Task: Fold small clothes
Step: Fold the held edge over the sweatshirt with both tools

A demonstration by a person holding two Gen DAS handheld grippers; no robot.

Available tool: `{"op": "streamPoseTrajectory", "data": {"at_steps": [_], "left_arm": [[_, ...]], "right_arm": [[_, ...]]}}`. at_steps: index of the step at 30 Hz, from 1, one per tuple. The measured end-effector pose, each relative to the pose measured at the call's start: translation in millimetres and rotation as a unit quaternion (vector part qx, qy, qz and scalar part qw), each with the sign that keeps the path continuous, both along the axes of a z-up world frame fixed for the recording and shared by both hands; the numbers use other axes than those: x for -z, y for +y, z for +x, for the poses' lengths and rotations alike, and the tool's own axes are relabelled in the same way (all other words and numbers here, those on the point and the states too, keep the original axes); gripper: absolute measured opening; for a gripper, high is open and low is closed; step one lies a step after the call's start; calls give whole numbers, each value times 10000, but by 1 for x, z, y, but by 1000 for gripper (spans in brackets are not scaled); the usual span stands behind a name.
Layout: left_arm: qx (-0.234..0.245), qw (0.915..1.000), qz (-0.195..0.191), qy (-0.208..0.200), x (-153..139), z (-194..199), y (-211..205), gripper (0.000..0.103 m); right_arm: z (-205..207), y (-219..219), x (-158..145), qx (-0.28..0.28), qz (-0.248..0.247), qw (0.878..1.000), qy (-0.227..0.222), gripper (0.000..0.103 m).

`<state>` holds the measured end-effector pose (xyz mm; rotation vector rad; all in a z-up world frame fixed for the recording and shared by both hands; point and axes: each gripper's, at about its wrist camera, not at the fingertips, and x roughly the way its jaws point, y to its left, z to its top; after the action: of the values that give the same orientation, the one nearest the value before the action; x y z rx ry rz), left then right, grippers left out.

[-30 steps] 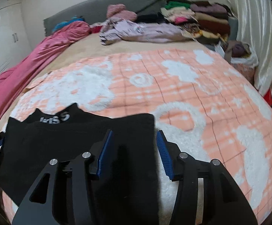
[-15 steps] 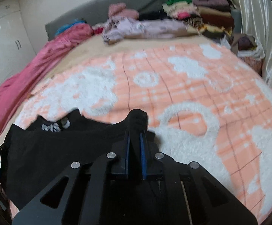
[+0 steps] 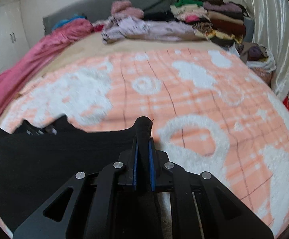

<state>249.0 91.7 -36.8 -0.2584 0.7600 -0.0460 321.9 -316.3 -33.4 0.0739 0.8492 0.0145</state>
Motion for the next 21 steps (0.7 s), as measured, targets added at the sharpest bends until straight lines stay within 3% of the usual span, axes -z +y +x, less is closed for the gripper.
{"op": "streamPoseTrajectory", "data": {"at_steps": [8, 21], "left_arm": [[-8, 10000, 20, 18, 1, -1, -1, 7], [-21, 10000, 37, 75, 0, -4, 0, 8]], "right_arm": [[-1, 6, 8, 100, -342, 9993, 106, 15], [-12, 5, -1, 236, -264, 9994, 38, 33]]}}
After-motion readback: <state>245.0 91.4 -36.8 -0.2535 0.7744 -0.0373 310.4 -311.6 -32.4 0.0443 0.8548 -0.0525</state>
